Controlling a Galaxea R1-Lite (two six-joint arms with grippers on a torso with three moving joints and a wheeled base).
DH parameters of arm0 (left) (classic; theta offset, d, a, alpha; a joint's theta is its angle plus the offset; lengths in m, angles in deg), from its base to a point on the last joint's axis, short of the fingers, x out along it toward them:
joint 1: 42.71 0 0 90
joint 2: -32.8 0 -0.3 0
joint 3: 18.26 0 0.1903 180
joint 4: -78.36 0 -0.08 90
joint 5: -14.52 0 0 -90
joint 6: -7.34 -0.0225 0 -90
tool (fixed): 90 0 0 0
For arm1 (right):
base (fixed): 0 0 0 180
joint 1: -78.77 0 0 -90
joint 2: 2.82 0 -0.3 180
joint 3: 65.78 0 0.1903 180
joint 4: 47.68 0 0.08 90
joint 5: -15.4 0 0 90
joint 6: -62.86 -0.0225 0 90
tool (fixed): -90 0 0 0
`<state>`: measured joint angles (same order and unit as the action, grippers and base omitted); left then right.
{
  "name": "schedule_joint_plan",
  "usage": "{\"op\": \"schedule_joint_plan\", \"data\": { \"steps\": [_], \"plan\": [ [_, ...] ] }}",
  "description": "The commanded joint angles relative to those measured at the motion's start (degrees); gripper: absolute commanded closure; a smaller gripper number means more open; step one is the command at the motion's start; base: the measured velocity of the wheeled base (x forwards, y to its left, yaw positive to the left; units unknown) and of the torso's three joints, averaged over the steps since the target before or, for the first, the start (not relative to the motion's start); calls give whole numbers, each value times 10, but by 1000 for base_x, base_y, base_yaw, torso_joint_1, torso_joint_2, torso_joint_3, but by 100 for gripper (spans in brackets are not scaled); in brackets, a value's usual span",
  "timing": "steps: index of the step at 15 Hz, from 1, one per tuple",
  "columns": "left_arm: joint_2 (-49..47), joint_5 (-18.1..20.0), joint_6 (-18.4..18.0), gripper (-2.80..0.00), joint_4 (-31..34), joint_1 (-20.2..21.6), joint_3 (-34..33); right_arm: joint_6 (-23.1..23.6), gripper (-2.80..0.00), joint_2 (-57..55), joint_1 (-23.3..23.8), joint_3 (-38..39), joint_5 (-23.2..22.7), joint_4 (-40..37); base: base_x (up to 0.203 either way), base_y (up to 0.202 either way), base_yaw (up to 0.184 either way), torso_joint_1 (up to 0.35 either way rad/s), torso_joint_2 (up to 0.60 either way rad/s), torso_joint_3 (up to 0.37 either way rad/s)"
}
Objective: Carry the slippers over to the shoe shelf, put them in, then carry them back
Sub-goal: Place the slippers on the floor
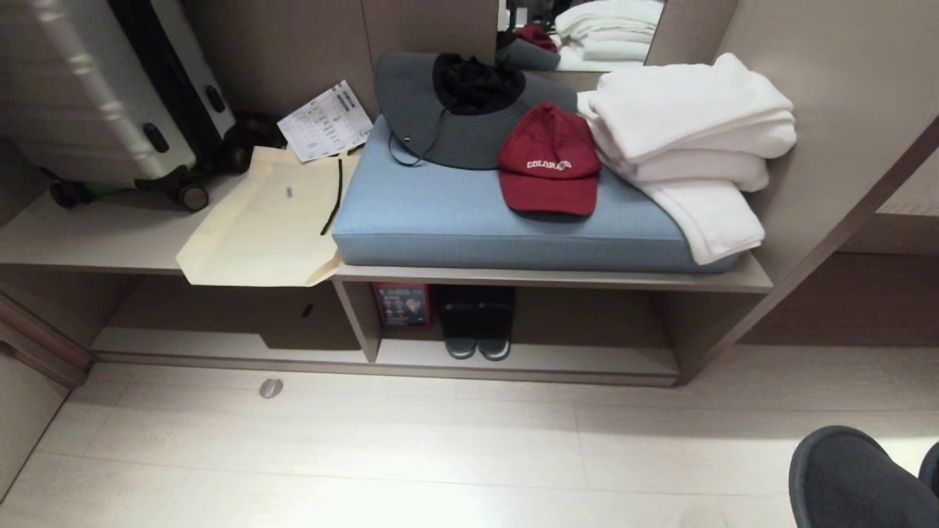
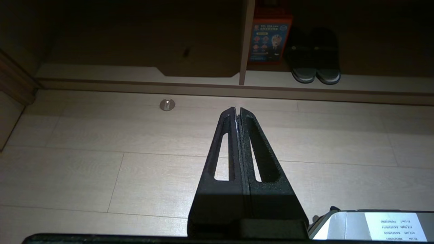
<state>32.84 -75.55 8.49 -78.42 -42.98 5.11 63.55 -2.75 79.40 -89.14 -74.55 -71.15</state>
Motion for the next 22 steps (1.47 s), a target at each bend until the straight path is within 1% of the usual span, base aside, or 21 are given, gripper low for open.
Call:
{"op": "schedule_joint_plan", "data": {
  "steps": [1, 22],
  "plan": [
    [0, 0, 1, 0, 0, 0, -1, 0, 0, 1, 1, 0, 0, 0, 0, 0, 0, 0, -1, 206],
    [0, 0, 1, 0, 0, 0, -1, 0, 0, 1, 0, 0, 0, 0, 0, 0, 0, 2, 3, 202]
  ]
}}
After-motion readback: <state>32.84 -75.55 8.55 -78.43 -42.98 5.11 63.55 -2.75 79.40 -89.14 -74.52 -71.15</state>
